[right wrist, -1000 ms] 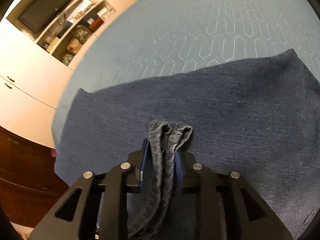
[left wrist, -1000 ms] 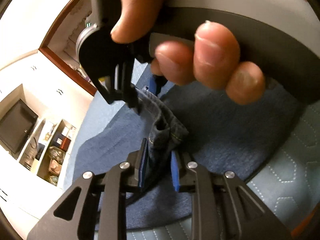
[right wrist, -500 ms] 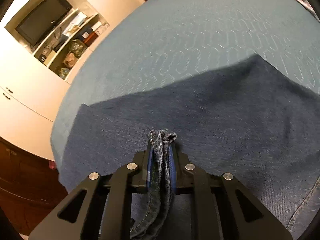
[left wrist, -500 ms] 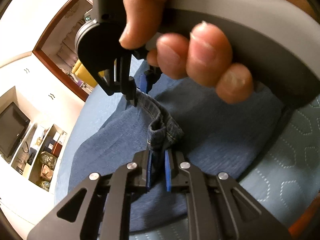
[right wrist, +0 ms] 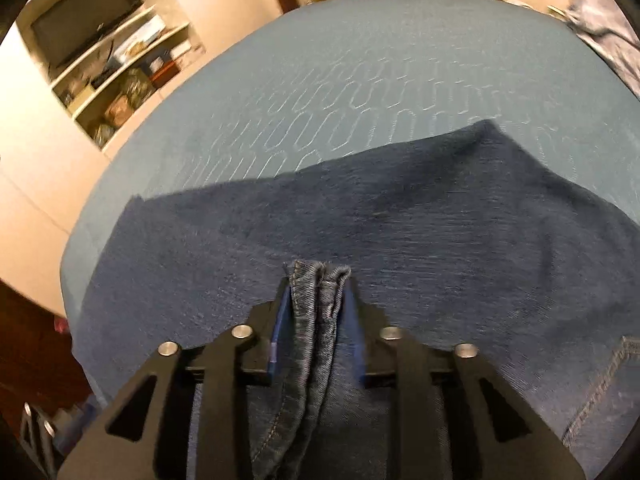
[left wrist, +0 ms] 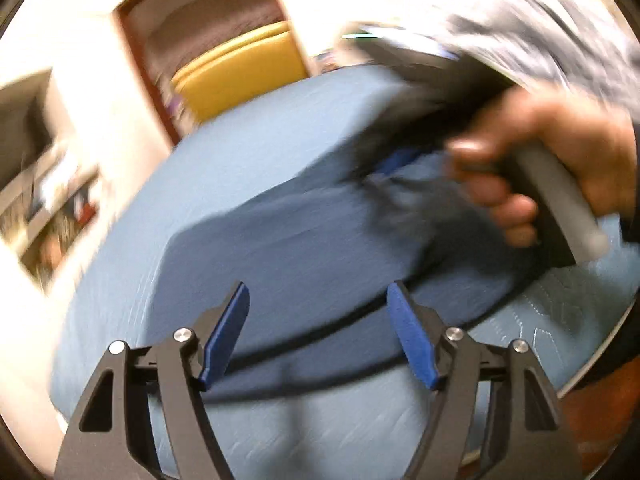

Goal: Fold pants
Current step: 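Release the hem and smooth the folded jeans with both open tools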

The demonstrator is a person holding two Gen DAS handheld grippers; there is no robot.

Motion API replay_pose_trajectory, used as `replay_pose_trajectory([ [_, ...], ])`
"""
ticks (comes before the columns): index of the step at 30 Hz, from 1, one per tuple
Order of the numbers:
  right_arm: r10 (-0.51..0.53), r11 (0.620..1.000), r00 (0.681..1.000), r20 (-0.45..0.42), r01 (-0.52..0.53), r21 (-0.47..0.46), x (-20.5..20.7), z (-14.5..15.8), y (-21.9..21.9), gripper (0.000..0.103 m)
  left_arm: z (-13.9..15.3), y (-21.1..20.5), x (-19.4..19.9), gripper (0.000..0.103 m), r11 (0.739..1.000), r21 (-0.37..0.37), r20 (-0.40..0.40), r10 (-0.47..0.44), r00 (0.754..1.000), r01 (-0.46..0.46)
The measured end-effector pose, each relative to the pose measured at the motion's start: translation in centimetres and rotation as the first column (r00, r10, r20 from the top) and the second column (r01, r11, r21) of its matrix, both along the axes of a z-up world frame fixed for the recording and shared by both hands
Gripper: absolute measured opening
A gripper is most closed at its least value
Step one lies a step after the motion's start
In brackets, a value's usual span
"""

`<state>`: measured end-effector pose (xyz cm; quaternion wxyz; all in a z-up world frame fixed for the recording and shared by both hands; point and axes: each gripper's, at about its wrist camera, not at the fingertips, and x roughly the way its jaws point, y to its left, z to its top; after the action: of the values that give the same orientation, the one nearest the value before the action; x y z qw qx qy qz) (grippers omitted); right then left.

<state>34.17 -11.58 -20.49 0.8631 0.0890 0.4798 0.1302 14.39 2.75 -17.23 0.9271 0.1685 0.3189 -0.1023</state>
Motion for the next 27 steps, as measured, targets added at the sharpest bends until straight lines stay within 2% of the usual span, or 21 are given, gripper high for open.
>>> replay_pose_trajectory([
  [1,-0.016,1.000,0.999,0.041,0.017,-0.011,-0.8,1.1,-0.3,0.034,1.0,2.4,0.4,0.072,0.996,-0.045,0.000,0.072,0.997,-0.072],
  [2,-0.041,0.996,0.995,0.096,0.048,-0.072,-1.8,2.2,-0.2,0.041,2.1,5.3,1.3,0.072,0.982,-0.083,-0.009,0.171,0.985,-0.171],
  [3,-0.060,0.987,0.987,0.149,0.081,-0.140,-2.6,3.2,0.4,0.050,2.7,7.1,2.4,0.071,0.969,-0.113,-0.046,0.214,0.976,-0.218],
  [4,-0.068,0.976,0.976,0.205,0.108,-0.190,-4.0,4.3,1.1,0.079,3.0,8.7,3.7,0.071,0.957,-0.149,-0.086,0.237,0.968,-0.248],
  [5,-0.054,0.980,0.974,0.221,0.094,-0.174,-5.0,4.8,1.5,0.087,3.3,10.0,5.0,0.071,0.944,-0.178,-0.114,0.260,0.959,-0.277],
  [7,-0.053,0.985,0.968,0.245,0.090,-0.145,-6.9,5.6,3.0,0.088,3.6,11.7,8.1,0.078,0.917,-0.207,-0.159,0.311,0.937,-0.340],
  [8,-0.087,0.978,0.959,0.270,0.134,-0.161,-7.7,5.8,3.7,0.088,3.7,12.1,9.2,0.088,0.905,-0.228,-0.165,0.327,0.931,-0.359],
  [9,-0.114,0.969,0.953,0.280,0.169,-0.179,-8.4,5.7,4.3,0.088,4.0,12.2,10.1,0.094,0.897,-0.280,-0.129,0.318,0.939,-0.342],
  [10,-0.110,0.968,0.956,0.270,0.165,-0.190,-8.5,5.4,5.0,0.092,3.9,11.8,10.8,0.095,0.906,-0.284,-0.091,0.301,0.949,-0.315],
  [11,-0.095,0.970,0.960,0.264,0.149,-0.193,-8.6,5.1,5.6,0.096,3.6,10.9,12.3,0.094,0.940,-0.213,-0.094,0.251,0.963,-0.266],
  [13,-0.037,0.973,0.969,0.244,0.091,-0.213,-8.4,4.1,7.0,0.096,3.1,9.9,13.9,0.093,0.962,-0.179,-0.110,0.191,0.975,-0.208],
  [14,-0.032,0.971,0.970,0.240,0.087,-0.224,-8.3,3.9,7.5,0.096,2.7,9.7,14.7,0.088,0.963,-0.145,-0.114,0.211,0.971,-0.227],
  [16,-0.016,0.974,0.976,0.216,0.063,-0.216,-8.1,3.2,8.0,0.096,1.9,9.8,16.1,0.064,0.964,-0.144,-0.174,0.196,0.965,-0.222],
  [17,-0.014,0.972,0.979,0.206,0.062,-0.226,-8.0,2.7,8.1,0.095,1.2,9.7,17.1,0.037,0.969,-0.148,-0.225,0.164,0.960,-0.200],
  [18,-0.016,0.965,0.981,0.192,0.066,-0.254,-7.8,2.1,8.3,0.094,0.6,9.6,17.6,0.018,0.972,-0.145,-0.240,0.149,0.959,-0.187],
  [21,-0.038,0.962,0.994,0.101,0.064,-0.264,-7.2,-0.3,8.0,0.086,-0.5,9.9,19.3,0.015,0.978,-0.154,-0.258,0.099,0.961,-0.142],
  [22,-0.054,0.965,0.997,0.054,0.066,-0.254,-7.0,-1.4,7.3,0.083,-1.3,10.1,19.8,0.015,0.981,-0.131,-0.265,0.102,0.959,-0.140],
  [23,-0.054,0.972,0.997,0.049,0.063,-0.227,-7.1,-1.8,6.8,0.084,-2.1,9.7,19.5,0.014,0.984,-0.110,-0.272,0.104,0.957,-0.139],
  [27,-0.036,0.972,0.998,0.044,0.045,-0.229,-7.0,-1.9,6.9,0.085,-3.7,10.9,21.9,0.012,0.985,-0.060,-0.317,0.135,0.939,-0.162],
])
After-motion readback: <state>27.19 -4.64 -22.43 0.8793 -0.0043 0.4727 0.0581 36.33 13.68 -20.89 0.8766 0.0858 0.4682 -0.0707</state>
